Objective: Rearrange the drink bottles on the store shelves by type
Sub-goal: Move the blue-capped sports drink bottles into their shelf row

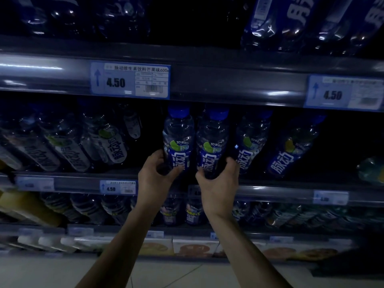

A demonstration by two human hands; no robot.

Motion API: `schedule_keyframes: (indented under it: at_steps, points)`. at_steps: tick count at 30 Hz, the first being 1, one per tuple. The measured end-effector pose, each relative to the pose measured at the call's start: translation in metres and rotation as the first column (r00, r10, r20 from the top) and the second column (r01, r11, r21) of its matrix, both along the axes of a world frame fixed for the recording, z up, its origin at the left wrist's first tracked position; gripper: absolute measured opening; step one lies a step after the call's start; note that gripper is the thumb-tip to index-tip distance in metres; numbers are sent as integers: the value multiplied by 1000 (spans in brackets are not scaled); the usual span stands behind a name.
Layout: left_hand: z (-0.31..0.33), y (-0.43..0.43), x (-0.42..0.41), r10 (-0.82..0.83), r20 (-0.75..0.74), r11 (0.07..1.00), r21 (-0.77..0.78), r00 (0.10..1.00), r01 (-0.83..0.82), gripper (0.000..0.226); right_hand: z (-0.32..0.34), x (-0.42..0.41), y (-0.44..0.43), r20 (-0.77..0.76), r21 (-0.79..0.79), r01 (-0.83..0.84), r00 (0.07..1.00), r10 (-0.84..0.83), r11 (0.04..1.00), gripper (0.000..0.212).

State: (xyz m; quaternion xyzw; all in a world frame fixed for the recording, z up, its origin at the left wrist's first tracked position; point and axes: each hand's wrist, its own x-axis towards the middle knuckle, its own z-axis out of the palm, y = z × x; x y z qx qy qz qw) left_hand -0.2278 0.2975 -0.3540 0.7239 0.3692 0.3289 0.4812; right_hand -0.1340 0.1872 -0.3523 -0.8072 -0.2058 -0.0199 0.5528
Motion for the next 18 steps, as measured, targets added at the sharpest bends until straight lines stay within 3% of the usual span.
schedule_keyframes:
  at_steps: [5, 7, 11, 18]
  points:
    - [-2, -2, 0, 18, -31, 1000, 24, 999, -17, 46, 2, 13, -33, 35, 127, 183, 981, -189, 975, 57]
    - [-3, -2, 1, 35, -40, 999, 21, 999, -34, 50, 3, 28, -38, -14, 80, 232, 973, -231, 969, 65]
    - [-3, -2, 1, 48, -53, 998, 38, 997, -46, 54, 6, 49, -30, -88, 41, 195, 978, -190, 980, 78]
    - [1, -8, -1, 83, -33, 993, 82, 996, -80, 56, 5, 61, -26, -110, 81, 181, 979, -172, 980, 76]
